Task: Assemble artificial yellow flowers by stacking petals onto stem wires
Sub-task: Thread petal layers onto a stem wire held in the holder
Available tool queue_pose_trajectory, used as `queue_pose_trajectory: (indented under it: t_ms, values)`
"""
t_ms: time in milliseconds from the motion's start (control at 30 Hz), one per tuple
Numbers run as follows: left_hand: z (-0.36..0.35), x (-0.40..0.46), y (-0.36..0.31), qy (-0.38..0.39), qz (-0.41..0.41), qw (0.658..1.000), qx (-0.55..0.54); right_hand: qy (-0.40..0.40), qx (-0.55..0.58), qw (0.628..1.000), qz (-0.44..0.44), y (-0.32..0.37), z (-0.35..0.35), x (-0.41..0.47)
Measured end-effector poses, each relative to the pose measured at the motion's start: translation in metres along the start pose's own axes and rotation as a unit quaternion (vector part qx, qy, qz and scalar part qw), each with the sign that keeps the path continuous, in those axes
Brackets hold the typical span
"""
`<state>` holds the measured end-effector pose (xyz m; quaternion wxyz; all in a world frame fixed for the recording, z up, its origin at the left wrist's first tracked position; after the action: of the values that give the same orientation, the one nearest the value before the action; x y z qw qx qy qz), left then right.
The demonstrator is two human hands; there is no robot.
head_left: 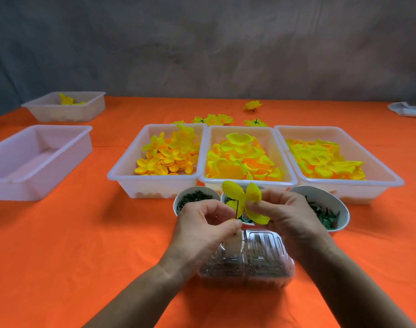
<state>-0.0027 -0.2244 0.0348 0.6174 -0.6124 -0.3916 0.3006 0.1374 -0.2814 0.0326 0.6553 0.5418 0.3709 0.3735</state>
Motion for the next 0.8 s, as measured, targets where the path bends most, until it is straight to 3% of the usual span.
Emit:
queue_pose_trajectory:
  t_ms: [300,800]
  values:
    - [-0.002,-0.006,-0.001,-0.013,-0.008,0.996,-0.084,0.033,0.020,0.998,0.048,0.009,-0.013,-0.013]
    - [-0.004,-0.002,0.000,0.013,-0.027,0.994,-0.102,0.053,0.031,0.994,0.085,0.021,-0.017,-0.014]
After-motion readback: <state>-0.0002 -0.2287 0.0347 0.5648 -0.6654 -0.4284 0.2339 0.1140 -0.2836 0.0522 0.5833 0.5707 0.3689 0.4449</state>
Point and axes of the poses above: each hand's wrist, its own x-axis towards the middle knuckle, its own z-axis out of the back of the hand, y = z × x, the point moved 8 cm from there along x, towards the middle knuckle, and after that the axes turned 13 degrees about -x, right-handed, at the moved point
